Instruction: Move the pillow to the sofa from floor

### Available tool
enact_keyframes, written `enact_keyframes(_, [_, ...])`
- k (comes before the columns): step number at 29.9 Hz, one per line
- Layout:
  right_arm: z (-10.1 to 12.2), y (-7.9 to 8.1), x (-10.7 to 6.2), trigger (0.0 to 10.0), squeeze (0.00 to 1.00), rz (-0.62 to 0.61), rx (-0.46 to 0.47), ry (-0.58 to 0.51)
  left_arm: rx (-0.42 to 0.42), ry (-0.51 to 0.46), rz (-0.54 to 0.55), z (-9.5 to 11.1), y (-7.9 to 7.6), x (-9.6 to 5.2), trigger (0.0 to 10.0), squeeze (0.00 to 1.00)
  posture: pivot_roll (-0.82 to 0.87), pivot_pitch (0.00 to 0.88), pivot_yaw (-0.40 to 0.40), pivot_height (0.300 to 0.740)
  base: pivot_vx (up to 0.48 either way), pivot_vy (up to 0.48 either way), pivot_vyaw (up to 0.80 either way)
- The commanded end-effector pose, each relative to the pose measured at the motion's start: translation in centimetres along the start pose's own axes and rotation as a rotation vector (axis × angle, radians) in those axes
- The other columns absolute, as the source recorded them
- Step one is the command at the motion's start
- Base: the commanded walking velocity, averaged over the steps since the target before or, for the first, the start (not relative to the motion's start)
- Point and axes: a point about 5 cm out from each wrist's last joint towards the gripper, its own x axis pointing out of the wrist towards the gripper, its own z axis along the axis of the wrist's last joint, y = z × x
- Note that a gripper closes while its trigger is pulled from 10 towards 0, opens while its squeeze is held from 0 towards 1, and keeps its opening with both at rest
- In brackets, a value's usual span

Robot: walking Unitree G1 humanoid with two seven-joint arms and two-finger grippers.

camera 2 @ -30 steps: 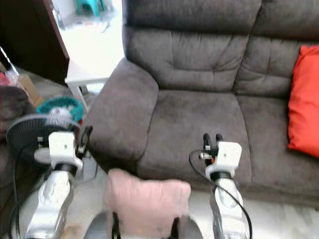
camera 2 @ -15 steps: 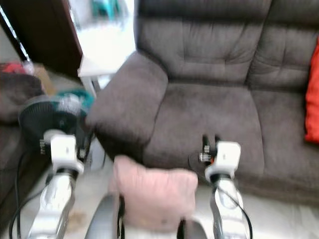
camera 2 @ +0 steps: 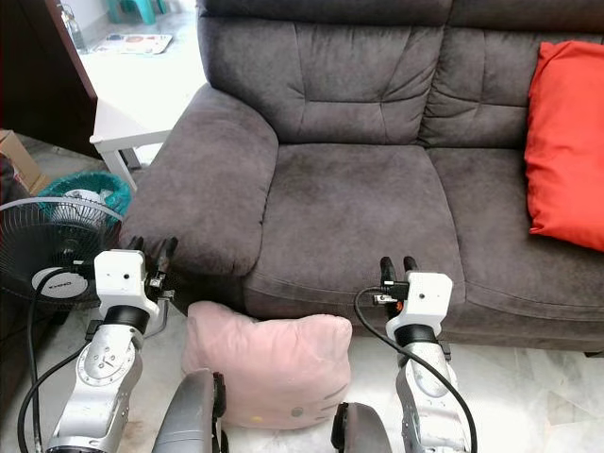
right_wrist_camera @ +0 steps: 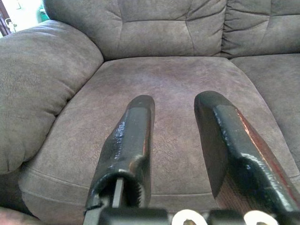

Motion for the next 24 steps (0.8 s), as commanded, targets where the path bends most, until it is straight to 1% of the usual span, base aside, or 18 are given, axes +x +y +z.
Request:
enact_keyframes(1, [0.04, 0.23, 0.10, 10.0, 0.00, 0.012, 0.001, 0.007, 0.001, 0.017, 0.007, -0.21, 0.22, -0.10, 10.0, 0.00, 0.10, 0.085, -0.013, 0.567, 0.000, 0.000, 0.00])
enact_keyframes(6, [-0.01, 0.41, 0.11, 10.0, 0.00, 0.023, -0.001, 0.010, 0.000, 0.017, 0.007, -0.21, 0.21, -0.08, 10.0, 0.00, 0.10, 0.086, -0.013, 0.548, 0.000, 0.000, 0.00])
enact_keyframes(11, [-0.02, 0.47, 0.11, 10.0, 0.00, 0.027, -0.002, 0.011, 0.000, 0.017, 0.007, -0.21, 0.20, -0.08, 10.0, 0.00, 0.10, 0.086, -0.013, 0.538, 0.000, 0.000, 0.00])
enact_keyframes(24, [-0.07, 0.49, -0.12, 10.0, 0.00, 0.041, -0.022, 0.003, -0.015, 0.043, 0.025, -0.67, 0.48, -0.04, 10.0, 0.00, 0.10, 0.091, -0.013, 0.538, 0.000, 0.000, 0.00])
